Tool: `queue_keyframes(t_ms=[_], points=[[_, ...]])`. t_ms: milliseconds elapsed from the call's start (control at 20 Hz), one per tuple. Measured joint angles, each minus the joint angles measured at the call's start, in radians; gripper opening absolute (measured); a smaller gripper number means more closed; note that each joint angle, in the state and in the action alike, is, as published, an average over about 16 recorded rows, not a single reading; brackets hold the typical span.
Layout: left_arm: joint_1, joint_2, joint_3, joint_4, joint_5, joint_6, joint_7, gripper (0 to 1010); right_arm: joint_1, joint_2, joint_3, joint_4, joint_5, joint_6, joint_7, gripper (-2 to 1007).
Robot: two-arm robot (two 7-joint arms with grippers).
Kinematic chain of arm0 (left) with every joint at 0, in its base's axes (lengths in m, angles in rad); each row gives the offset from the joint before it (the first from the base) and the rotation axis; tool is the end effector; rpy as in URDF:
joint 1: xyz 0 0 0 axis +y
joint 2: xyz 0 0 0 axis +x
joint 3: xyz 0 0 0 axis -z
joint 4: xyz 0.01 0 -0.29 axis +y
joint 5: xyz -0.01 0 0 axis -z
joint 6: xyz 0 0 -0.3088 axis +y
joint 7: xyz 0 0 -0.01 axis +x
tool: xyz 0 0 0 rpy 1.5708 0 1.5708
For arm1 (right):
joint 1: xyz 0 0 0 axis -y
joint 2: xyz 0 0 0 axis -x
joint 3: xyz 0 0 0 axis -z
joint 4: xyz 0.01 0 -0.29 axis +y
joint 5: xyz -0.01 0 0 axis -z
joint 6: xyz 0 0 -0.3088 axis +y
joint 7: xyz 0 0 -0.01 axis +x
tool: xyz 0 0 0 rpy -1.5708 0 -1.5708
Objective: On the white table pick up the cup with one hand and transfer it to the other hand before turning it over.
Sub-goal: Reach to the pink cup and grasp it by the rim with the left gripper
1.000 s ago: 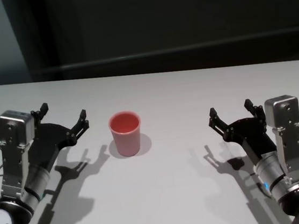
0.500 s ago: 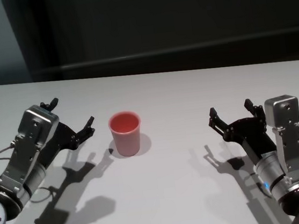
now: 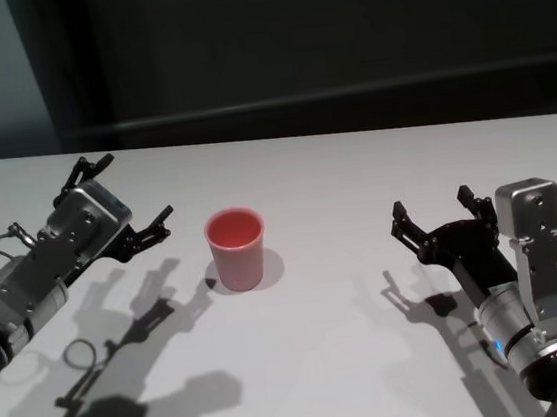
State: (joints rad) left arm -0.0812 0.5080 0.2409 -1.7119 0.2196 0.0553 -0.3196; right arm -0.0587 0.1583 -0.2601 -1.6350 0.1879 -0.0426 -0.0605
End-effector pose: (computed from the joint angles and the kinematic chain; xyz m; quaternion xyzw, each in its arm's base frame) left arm 0.3378 0.0563 -0.2346 0.2482 -0.2583 0.4582 0.8135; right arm 0.3002 0.0394 -0.3071 0.0183 0.0179 -0.6311 0.7753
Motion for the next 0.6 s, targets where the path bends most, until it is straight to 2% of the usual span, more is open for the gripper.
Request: queue_keyframes(t_ms=[300, 600], points=[[-0.046, 0.074, 0.039, -0.041, 0.079, -0.014, -0.074, 1003, 0.0, 0.0, 0.0, 0.0, 0.0, 0.0, 0.0, 1002], [-0.114, 0.146, 0.102, -0.062, 0.157, -0.034, -0.158, 1003, 0.0, 0.0, 0.0, 0.0, 0.0, 0.0, 0.0, 1002]])
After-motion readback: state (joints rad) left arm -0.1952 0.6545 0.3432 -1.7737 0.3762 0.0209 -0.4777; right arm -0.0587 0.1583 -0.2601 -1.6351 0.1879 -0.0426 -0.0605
